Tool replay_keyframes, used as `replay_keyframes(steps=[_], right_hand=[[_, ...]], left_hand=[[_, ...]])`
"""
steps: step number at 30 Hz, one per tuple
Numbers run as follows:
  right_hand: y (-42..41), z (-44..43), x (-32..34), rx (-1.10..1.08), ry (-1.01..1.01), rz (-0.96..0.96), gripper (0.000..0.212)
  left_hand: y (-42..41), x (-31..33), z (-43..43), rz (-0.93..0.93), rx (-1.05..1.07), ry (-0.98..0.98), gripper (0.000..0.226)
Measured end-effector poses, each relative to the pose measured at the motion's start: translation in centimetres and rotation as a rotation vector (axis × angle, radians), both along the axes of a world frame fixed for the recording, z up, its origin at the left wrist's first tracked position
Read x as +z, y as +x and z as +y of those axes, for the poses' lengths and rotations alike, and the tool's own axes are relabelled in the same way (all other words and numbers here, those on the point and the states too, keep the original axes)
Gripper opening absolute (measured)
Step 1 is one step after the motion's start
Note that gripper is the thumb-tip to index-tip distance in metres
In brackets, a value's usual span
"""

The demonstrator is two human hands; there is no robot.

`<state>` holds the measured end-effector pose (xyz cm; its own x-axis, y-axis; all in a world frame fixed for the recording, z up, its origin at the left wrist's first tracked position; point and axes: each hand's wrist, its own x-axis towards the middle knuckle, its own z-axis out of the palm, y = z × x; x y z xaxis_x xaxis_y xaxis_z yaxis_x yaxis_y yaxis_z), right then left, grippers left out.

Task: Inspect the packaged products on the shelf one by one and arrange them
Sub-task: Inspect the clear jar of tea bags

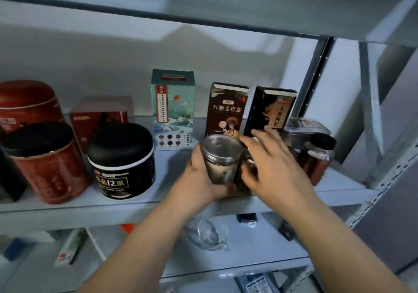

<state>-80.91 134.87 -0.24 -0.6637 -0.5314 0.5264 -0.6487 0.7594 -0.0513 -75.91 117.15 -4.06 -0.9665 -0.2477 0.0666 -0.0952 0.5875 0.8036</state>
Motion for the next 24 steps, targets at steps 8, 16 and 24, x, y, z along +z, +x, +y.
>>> replay_keyframes(steps=[8, 16, 24], right_hand=[[-1.8, 1.6, -2.5, 0.016, -0.028, 0.059, 0.07], [0.0, 0.1, -3.4, 0.178, -0.179, 0.112, 0.062], [-0.4, -6.1, -4.5, 0.397, -0.599, -0.846, 0.071]], left_hand=[[-1.8, -2.0, -1.5, 0.131, 0.088, 0.255, 0.092], [-1.5, -1.5, -1.0, 0.27, 0.182, 0.547, 0.085], [-1.3, -1.3, -1.3, 0.409, 0.3, 0.823, 0.06]])
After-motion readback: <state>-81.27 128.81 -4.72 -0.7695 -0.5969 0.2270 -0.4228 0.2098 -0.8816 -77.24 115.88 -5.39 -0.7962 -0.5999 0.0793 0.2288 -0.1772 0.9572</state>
